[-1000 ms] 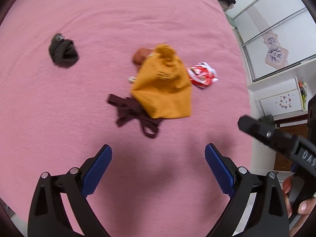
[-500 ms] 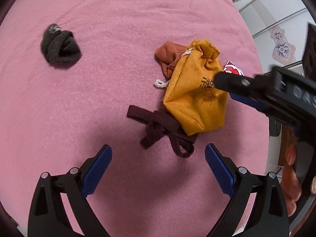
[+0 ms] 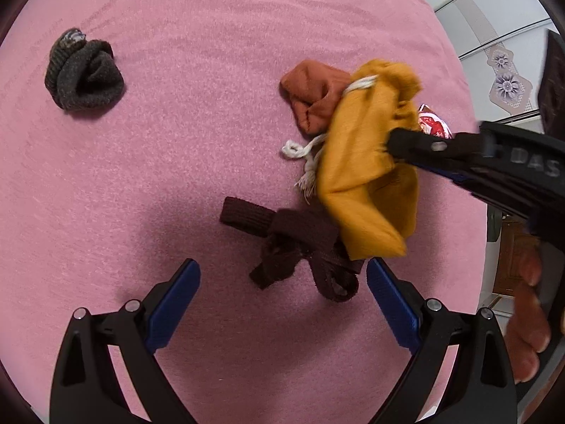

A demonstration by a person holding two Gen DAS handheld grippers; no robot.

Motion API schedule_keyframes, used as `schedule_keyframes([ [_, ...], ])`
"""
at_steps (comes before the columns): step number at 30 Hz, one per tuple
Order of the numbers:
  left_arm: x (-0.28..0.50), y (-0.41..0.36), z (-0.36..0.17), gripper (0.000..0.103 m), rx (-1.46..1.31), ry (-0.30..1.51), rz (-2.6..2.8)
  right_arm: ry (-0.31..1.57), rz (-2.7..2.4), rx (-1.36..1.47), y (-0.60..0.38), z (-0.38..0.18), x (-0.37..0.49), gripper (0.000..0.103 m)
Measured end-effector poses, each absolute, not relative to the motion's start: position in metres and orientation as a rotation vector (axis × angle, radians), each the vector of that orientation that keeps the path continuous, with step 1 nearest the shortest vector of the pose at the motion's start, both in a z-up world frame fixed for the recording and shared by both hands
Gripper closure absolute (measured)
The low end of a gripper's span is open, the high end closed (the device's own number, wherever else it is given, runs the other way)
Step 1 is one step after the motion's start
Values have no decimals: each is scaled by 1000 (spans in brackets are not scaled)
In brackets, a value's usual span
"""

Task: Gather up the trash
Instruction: 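Grasp the mustard drawstring bag with the right tool, then carry the mustard bag to the gold bin and open the right tool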

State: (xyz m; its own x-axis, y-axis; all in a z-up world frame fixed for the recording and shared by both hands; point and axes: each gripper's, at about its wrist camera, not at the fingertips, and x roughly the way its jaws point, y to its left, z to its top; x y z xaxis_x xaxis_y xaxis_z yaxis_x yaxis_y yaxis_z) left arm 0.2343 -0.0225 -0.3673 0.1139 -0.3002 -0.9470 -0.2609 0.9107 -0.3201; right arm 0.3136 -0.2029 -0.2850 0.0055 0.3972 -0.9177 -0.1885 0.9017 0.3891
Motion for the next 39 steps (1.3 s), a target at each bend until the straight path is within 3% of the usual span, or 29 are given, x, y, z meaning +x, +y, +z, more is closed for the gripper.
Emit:
schedule_keyframes([
  [13, 263, -48, -384, 12, -437, 1514, 37, 1443, 375, 315, -277, -261, 323, 93],
  [16, 266, -55, -386, 31, -364, 1529, 106, 1440, 362, 333, -289, -257, 318, 93],
  [18, 264, -58, -381, 60, -359, 1516, 111, 1435, 362, 341, -296, -253, 312, 93],
  [21, 264, -64, -374, 71, -376, 1509, 99, 1431, 360, 360, -306, -247, 300, 93],
  [39, 217, -133, -299, 73, -460, 1432, -93, 1337, 323, 420, -401, -192, 230, 93],
])
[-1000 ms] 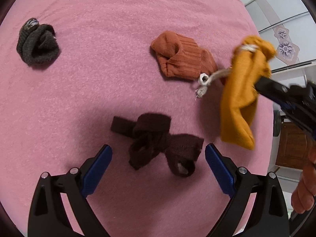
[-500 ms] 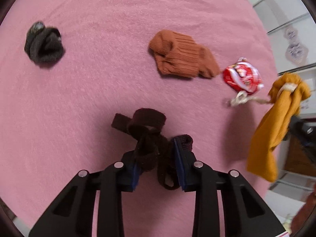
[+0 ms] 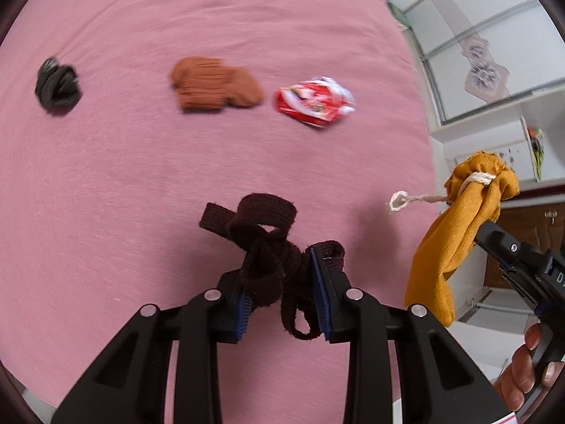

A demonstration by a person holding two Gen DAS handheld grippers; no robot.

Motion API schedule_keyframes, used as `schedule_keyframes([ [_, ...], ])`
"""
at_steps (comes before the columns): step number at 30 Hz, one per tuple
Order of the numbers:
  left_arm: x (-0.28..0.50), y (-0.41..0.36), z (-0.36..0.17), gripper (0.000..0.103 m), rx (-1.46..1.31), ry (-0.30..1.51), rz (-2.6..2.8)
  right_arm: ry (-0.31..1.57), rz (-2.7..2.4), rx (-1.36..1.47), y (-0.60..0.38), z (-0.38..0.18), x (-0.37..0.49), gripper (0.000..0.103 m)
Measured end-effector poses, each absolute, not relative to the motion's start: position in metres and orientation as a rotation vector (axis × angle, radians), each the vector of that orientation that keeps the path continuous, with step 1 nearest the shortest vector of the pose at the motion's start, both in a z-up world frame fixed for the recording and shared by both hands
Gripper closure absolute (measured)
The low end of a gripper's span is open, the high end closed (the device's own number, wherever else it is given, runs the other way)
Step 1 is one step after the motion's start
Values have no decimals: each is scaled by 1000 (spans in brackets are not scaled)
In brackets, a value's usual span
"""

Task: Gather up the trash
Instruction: 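Carry the mustard bag to the gold bin and open the right tool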

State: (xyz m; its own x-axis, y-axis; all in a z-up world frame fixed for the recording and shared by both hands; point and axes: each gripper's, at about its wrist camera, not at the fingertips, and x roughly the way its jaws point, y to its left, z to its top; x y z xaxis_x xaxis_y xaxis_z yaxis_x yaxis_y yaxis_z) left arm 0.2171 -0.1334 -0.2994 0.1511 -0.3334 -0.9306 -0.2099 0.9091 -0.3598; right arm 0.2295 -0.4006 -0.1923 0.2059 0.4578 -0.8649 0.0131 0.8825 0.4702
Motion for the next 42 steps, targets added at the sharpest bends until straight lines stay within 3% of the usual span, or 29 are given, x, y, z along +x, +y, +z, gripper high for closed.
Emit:
schedule_keyframes([
  [15, 216, -305, -266, 72, -296, 1464, -346, 1287, 110, 506, -569, -176, 173, 93],
  [34, 227, -511, -280, 71, -56, 1504, -654, 1245, -139, 624, -739, -200, 153, 91],
  [35, 230, -518, -279, 67, -59, 1501, -669, 1240, -152, 623, -743, -199, 156, 86],
  [37, 235, -527, -275, 42, -50, 1485, -672, 1241, -166, 635, -755, -199, 161, 84],
  [38, 239, -531, -274, 13, -46, 1478, -667, 1237, -168, 645, -760, -198, 162, 77],
  [39, 242, -533, -271, 11, -53, 1458, -665, 1228, -177, 652, -765, -197, 164, 70],
  [42, 247, -539, -268, 11, -36, 1455, -679, 1211, -200, 646, -774, -193, 169, 69],
])
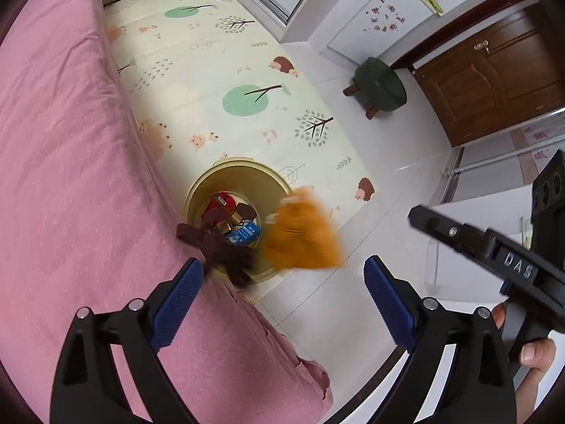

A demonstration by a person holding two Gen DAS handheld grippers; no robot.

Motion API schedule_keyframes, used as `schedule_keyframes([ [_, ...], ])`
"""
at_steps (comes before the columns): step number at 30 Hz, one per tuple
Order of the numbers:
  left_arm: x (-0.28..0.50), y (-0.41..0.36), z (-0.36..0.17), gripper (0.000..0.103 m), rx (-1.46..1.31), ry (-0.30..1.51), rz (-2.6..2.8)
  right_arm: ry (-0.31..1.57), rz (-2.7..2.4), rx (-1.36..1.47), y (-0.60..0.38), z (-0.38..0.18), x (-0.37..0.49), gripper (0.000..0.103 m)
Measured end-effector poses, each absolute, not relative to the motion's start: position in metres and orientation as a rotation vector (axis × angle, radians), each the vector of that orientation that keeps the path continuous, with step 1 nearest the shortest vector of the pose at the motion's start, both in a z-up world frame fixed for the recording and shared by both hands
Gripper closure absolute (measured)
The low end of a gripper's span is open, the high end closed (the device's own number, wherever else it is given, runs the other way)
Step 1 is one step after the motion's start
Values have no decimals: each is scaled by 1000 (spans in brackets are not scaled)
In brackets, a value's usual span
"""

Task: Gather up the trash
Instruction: 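Carry the mustard bag to the gold bin and open the right tool, then return to the bed and grasp the orange-brown sock with the left tool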

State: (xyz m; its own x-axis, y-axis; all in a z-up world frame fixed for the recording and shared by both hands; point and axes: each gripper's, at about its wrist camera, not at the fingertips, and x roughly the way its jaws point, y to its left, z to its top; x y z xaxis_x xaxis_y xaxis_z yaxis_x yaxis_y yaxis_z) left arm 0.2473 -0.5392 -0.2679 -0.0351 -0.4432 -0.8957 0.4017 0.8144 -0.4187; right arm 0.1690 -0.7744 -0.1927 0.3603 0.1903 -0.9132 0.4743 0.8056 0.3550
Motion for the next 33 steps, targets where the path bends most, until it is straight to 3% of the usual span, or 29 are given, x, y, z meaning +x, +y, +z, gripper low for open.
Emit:
schedule_keyframes([
  [13, 241, -492, -262, 11, -135, 1460, -674, 1205, -130, 634, -741, -183, 184, 69],
  [33, 222, -258, -258, 11, -368, 1398, -320, 1320, 206, 470, -517, -184, 216, 69],
])
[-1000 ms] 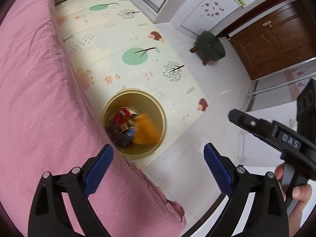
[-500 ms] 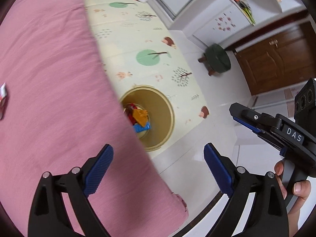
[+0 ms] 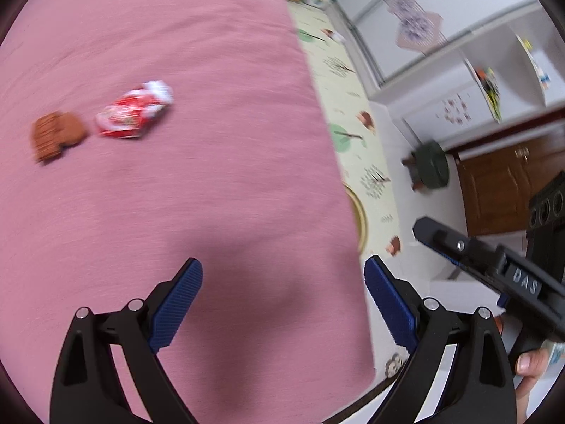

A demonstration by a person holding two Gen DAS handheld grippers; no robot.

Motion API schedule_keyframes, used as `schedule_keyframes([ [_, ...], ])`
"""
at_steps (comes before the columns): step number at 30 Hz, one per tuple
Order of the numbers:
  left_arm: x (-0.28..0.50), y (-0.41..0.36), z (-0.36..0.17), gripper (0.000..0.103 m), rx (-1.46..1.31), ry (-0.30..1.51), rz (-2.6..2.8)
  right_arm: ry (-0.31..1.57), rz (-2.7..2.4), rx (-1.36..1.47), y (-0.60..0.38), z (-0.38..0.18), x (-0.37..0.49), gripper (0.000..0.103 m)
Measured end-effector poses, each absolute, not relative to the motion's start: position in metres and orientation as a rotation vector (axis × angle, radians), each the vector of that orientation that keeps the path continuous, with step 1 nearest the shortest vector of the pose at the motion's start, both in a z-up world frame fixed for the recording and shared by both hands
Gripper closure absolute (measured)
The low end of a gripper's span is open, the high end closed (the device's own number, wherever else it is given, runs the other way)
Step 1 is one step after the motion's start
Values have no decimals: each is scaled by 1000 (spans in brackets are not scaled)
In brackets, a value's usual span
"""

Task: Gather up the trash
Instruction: 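Return to the bed and grasp the orange-brown sock with the left tool, then grasp the red snack wrapper with the right tool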

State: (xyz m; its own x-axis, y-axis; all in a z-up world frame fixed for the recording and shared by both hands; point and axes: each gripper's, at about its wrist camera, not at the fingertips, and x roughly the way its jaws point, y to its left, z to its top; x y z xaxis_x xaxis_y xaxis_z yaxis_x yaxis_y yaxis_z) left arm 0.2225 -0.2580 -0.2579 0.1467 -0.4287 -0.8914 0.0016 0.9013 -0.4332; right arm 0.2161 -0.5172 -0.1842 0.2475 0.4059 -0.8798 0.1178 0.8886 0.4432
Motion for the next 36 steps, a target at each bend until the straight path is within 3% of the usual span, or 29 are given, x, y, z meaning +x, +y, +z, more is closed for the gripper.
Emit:
schedule_keyframes([
  [4, 225, -206, -262, 11, -416, 1380, -233, 1347, 256, 434, -468, -192, 223, 64],
  [8, 233, -157, -269, 11, -448, 1364, -146, 1361, 268, 418, -430, -198, 232, 46],
  [18, 271, -67, -303, 11, -517, 1356, 12, 1422, 303, 410, -363, -230, 282, 45],
  [31, 337, -31, -363, 11, -481, 1446, 80, 1537, 268, 375, -322, -293, 350, 39],
  [36, 357, -36, -382, 27, -440, 1487, 102, 1559, 257, 399, -315, -306, 368, 42],
])
